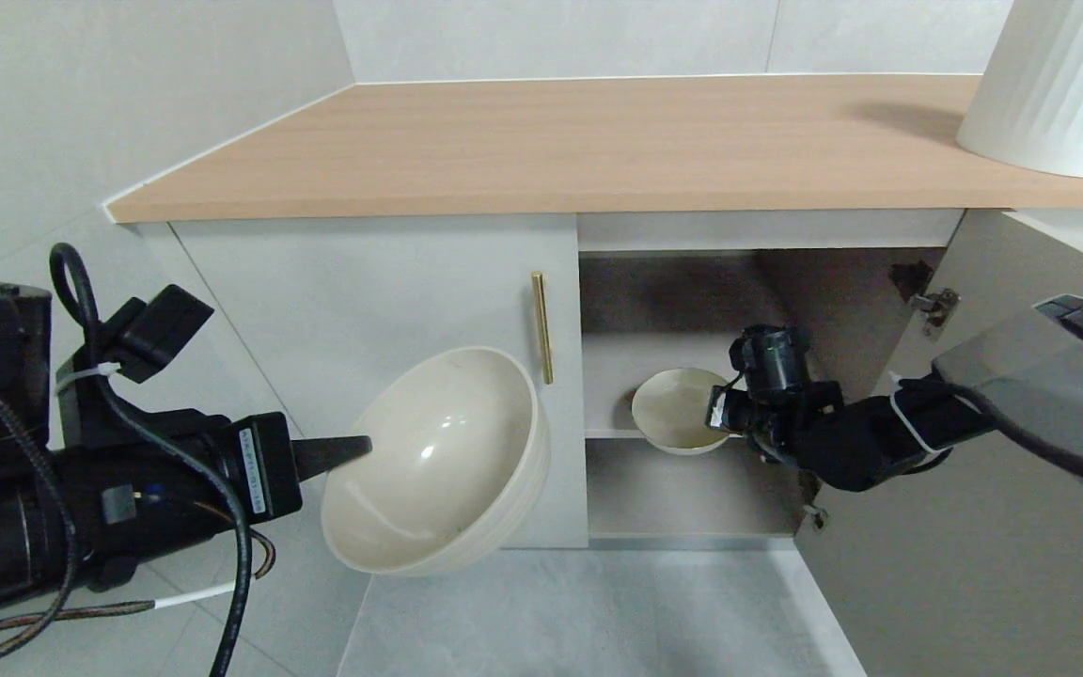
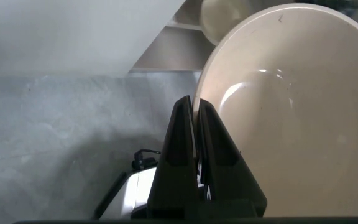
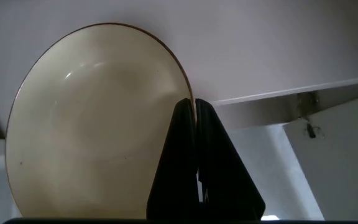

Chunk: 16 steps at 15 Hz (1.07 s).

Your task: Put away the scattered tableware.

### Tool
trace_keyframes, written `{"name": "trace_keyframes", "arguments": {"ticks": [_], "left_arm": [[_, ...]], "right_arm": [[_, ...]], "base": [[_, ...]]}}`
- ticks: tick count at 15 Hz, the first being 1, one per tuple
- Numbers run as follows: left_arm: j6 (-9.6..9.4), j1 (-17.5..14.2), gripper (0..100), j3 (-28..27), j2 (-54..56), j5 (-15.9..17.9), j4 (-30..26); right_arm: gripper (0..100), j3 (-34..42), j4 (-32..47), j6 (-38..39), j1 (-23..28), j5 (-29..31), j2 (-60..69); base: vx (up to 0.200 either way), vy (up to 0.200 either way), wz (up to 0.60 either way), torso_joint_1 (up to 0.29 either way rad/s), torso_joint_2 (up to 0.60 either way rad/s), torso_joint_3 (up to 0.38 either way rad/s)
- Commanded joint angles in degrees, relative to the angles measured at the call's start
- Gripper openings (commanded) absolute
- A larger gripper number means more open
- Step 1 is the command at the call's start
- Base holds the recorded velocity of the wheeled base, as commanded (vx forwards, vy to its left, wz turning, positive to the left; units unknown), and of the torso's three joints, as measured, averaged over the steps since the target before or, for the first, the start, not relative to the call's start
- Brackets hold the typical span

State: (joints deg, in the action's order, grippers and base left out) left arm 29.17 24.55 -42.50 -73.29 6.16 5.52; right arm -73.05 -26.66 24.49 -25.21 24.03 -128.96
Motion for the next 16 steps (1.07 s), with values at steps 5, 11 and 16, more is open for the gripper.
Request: {"name": "trace_keyframes", "arguments": {"ticks": [5, 11, 16], "left_arm": [[0.01, 0.32, 0, 0.05, -0.54, -0.09, 0.01], [0.01, 0.41, 0, 0.05, -0.63, -0.09, 0.01], [0.01, 0.41, 0, 0.13, -0.98, -0.09, 0.01]], "right_arm": [[0, -5.88, 0.21, 1.00, 3.33, 1.99, -6.21], [0, -10.36, 0.21, 1.61, 5.96, 2.16, -9.38], [0, -14.67, 0.21, 1.61, 6.67, 3.75, -12.36]], "base": [[0.000, 0.000, 0.00, 0.000, 0.00, 0.000], [0.000, 0.000, 0.00, 0.000, 0.00, 0.000], [0.000, 0.000, 0.00, 0.000, 0.00, 0.000]]}}
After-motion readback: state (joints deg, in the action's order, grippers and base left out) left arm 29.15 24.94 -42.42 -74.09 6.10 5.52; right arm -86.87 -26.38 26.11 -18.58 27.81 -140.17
